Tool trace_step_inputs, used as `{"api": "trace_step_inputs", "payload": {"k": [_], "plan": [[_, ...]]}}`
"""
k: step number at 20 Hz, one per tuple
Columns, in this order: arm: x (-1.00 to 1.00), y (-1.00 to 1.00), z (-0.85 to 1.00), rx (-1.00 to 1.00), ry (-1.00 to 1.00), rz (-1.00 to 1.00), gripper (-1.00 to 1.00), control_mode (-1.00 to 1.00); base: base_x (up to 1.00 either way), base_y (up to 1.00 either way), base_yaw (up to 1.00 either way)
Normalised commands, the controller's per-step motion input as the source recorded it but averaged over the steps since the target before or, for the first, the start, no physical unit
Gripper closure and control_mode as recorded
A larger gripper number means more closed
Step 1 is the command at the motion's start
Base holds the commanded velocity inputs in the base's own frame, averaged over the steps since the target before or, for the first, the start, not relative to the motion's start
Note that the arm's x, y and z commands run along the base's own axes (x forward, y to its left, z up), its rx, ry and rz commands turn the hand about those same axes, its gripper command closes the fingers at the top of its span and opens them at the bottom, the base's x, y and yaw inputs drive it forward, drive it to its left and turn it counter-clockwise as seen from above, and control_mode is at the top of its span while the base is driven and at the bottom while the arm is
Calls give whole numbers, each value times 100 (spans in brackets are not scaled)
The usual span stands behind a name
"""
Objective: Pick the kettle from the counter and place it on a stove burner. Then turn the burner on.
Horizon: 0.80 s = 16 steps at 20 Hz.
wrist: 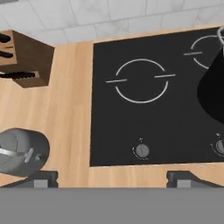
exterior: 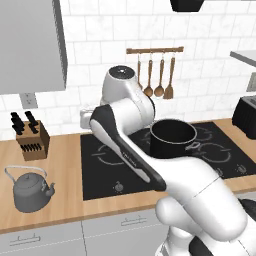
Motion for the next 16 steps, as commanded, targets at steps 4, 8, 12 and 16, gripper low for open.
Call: {"api": "trace_step_inputs", "payload": {"k": [4, 8, 12, 16], "plan": [[-2, 100, -29, 0, 0, 0, -100, -100, 0, 0, 0], [0, 100, -61, 0, 11, 8, -100, -100, 0, 0, 0], [13, 100, -72, 0, 29, 20, -100, -100, 0, 0, 0], [46, 100, -67, -2, 38, 24, -100, -100, 0, 0, 0]]}}
